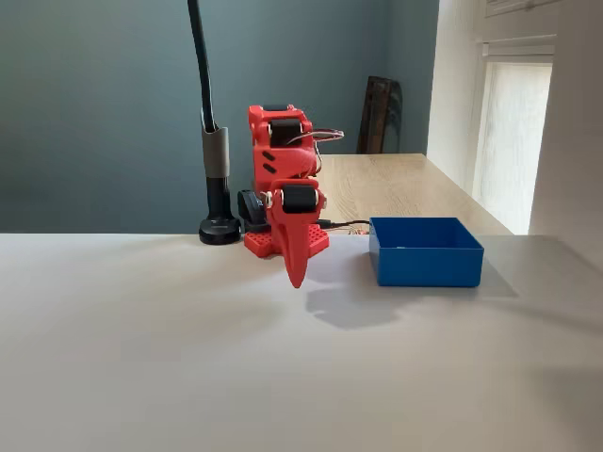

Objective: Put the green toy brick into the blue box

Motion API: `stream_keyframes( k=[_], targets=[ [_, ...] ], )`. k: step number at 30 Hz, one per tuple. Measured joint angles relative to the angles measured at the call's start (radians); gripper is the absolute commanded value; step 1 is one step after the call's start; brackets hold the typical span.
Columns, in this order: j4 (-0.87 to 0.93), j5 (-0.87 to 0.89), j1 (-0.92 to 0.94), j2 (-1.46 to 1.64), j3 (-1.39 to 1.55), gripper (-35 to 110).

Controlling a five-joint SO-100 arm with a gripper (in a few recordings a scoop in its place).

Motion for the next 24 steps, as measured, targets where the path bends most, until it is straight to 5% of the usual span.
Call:
stream_keyframes(
  k=[24],
  targets=[
    [0.083,0.081,0.044,0.196,0.072,0]
  ],
)
